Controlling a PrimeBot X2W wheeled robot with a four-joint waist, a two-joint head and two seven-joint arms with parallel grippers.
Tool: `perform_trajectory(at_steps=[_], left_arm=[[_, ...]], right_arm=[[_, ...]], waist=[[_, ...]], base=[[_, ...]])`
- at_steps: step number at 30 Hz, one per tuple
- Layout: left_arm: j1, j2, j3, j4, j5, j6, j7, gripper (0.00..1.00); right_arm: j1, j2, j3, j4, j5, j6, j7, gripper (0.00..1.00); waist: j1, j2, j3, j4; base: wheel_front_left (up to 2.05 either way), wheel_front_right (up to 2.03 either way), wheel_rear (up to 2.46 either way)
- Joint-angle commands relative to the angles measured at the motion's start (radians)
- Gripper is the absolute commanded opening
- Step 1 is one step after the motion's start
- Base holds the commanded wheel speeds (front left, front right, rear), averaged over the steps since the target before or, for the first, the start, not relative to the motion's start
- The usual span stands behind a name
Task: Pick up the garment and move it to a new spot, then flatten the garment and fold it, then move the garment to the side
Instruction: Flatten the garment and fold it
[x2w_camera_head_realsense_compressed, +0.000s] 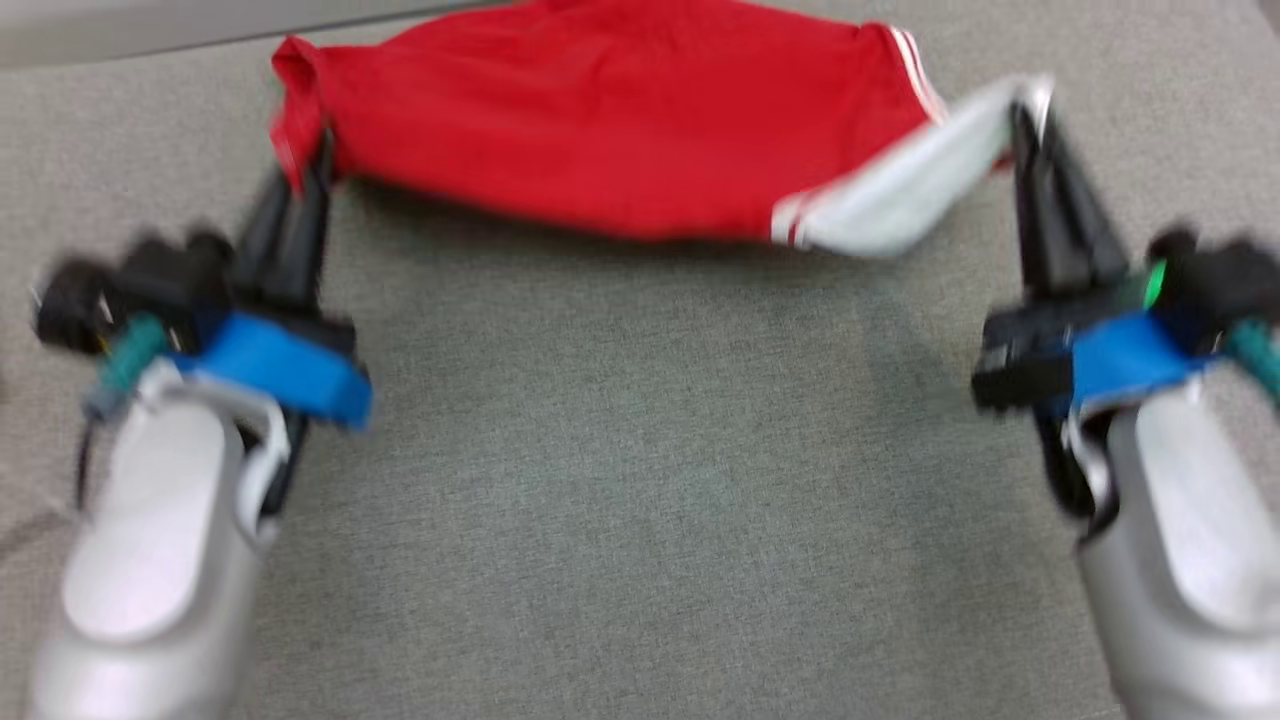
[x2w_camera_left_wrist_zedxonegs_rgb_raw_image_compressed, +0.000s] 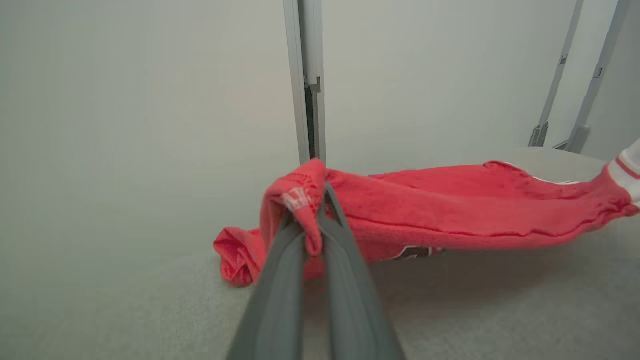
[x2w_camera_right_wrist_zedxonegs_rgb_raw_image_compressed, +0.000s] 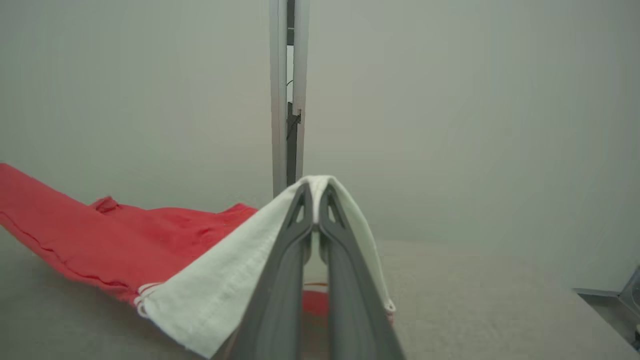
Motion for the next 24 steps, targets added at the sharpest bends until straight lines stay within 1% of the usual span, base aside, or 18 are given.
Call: perform_trajectory(at_steps=[1,5,7,11,14,15,19,24], left_arm=[[0.076,-0.008,0.013,-0.023,-0.009,0.006,-0.003,0.00],[0.241,-0.029,0.042,-0.067,-0.021,0.013,-0.003,0.00],[0.307,-0.037,0.064,-0.077,-0.026,0.019,-0.003,0.00],[0.419,-0.058,0.110,-0.098,-0.038,0.026,-0.003,0.00],[0.492,-0.068,0.140,-0.108,-0.034,0.026,-0.003,0.00],[0.492,-0.068,0.140,-0.108,-0.034,0.026,-0.003,0.00],[0.578,-0.089,0.162,-0.110,-0.031,0.021,-0.003,0.00],[0.660,-0.112,0.185,-0.106,-0.023,0.016,-0.003,0.00]], right_arm=[[0.081,0.009,-0.003,-0.018,0.024,-0.001,0.000,0.00],[0.266,0.017,-0.003,-0.053,0.054,-0.001,0.001,0.00],[0.344,0.024,-0.020,-0.069,0.063,-0.001,0.000,0.00],[0.479,0.039,-0.022,-0.095,0.068,-0.001,0.000,0.00],[0.561,0.047,-0.013,-0.107,0.070,-0.001,0.002,0.00],[0.561,0.047,-0.013,-0.107,0.070,-0.001,0.002,0.00],[0.653,0.058,-0.038,-0.133,0.084,-0.001,0.006,0.00],[0.758,0.076,-0.026,-0.186,0.085,-0.001,0.038,0.00]], waist=[[0.0001,0.0000,-0.026,0.006],[0.0001,0.0000,-0.056,0.013],[0.0001,0.0000,-0.071,0.018],[0.0001,0.0000,-0.101,0.020],[0.0001,0.0000,-0.127,0.018],[0.0001,0.0000,-0.127,0.018],[0.0001,0.0000,-0.166,0.017],[0.0001,0.0000,-0.202,0.014]], base=[[0.00,0.00,0.00],[0.00,0.00,0.00],[0.00,0.00,0.00],[0.00,0.00,0.00],[0.00,0.00,0.00],[0.00,0.00,0.00],[0.00,0.00,0.00],[0.00,0.00,0.00]])
